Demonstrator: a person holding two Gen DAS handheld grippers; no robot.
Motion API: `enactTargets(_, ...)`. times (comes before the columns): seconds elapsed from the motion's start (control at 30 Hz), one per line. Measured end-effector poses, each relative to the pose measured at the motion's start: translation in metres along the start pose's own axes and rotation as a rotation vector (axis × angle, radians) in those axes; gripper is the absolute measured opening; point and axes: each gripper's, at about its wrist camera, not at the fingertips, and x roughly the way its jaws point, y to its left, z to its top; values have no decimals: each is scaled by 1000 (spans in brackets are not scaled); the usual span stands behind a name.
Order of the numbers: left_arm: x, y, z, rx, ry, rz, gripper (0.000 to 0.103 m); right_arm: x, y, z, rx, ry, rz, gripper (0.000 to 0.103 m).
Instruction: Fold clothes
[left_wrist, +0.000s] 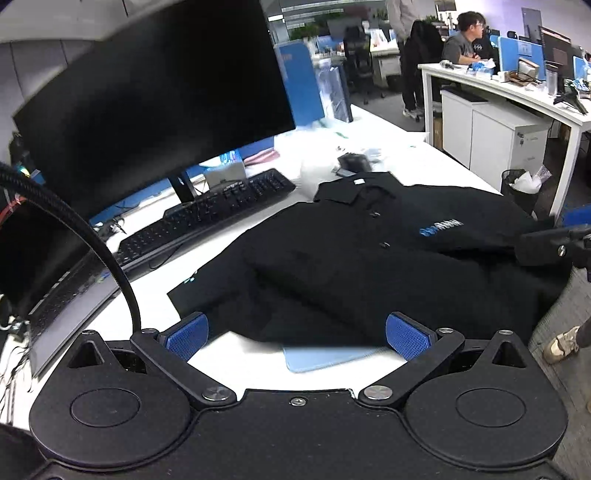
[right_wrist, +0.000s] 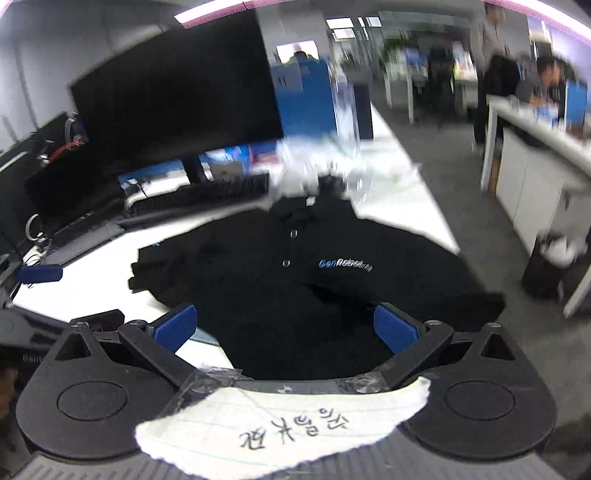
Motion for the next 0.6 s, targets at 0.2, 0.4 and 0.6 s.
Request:
enactTargets(0.2, 54, 31, 53, -16, 18, -45, 102, 78, -6, 58, 195, 151, -25, 103)
enactTargets(0.4, 91, 44, 92, -25, 31, -80, 102, 95, -16, 87, 280, 124, -16, 103)
enactTargets(0.6, 107, 14, 147, -70, 86, -172, 101, 108, -43, 97, 396, 146, 52, 103)
